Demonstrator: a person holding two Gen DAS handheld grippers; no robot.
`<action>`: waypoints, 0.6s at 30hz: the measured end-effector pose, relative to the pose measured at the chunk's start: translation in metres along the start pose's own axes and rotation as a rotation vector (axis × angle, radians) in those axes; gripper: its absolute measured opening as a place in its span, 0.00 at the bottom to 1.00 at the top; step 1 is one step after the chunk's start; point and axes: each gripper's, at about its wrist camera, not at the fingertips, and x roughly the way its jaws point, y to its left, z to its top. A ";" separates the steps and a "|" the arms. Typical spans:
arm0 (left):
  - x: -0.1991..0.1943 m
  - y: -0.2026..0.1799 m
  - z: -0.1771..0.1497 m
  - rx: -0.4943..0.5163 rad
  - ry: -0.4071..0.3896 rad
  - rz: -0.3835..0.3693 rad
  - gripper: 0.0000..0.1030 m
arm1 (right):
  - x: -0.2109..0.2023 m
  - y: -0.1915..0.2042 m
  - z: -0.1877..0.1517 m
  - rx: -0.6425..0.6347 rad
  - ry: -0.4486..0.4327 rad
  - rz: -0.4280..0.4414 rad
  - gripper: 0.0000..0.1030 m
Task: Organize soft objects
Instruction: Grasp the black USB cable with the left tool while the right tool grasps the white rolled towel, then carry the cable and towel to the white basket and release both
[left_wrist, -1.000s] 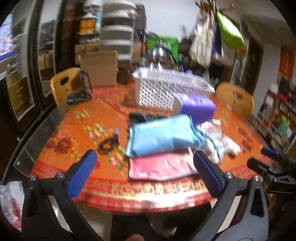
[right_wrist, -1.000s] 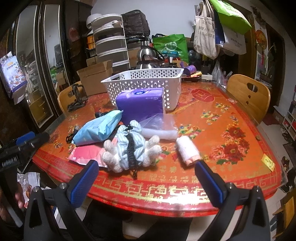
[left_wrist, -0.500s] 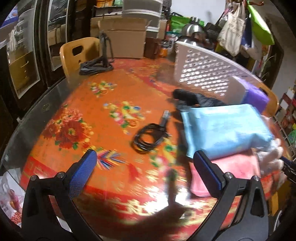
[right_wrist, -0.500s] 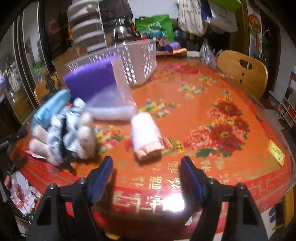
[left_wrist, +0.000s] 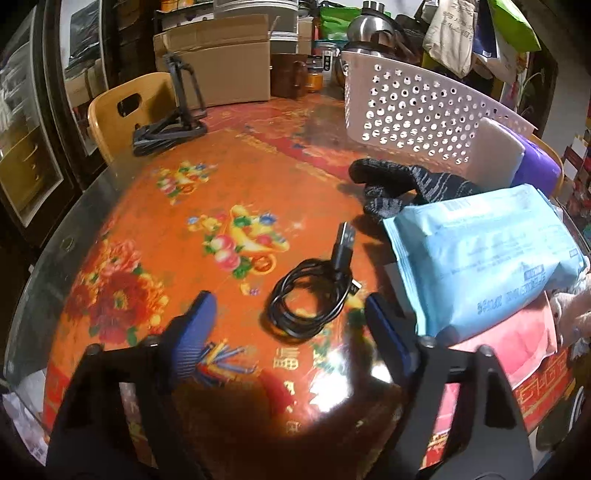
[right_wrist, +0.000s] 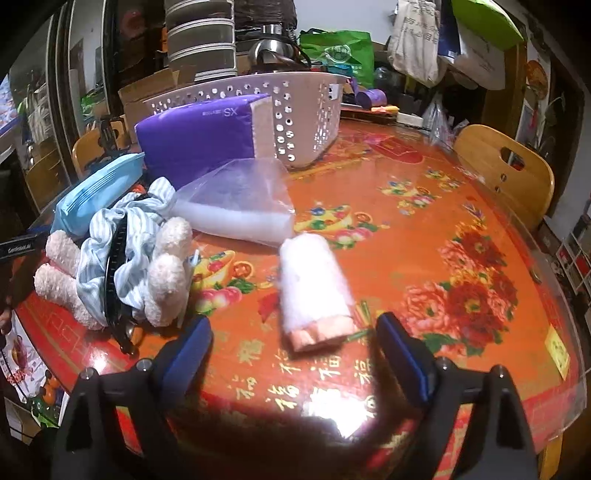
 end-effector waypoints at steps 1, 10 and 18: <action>0.000 -0.001 0.002 0.001 -0.002 -0.004 0.58 | 0.000 0.000 0.001 -0.004 -0.003 0.005 0.80; -0.003 -0.007 0.001 0.028 -0.025 -0.026 0.36 | -0.001 -0.007 0.007 0.014 -0.021 0.030 0.29; -0.016 0.000 -0.004 0.016 -0.081 -0.026 0.36 | -0.010 -0.012 0.008 0.043 -0.054 0.036 0.29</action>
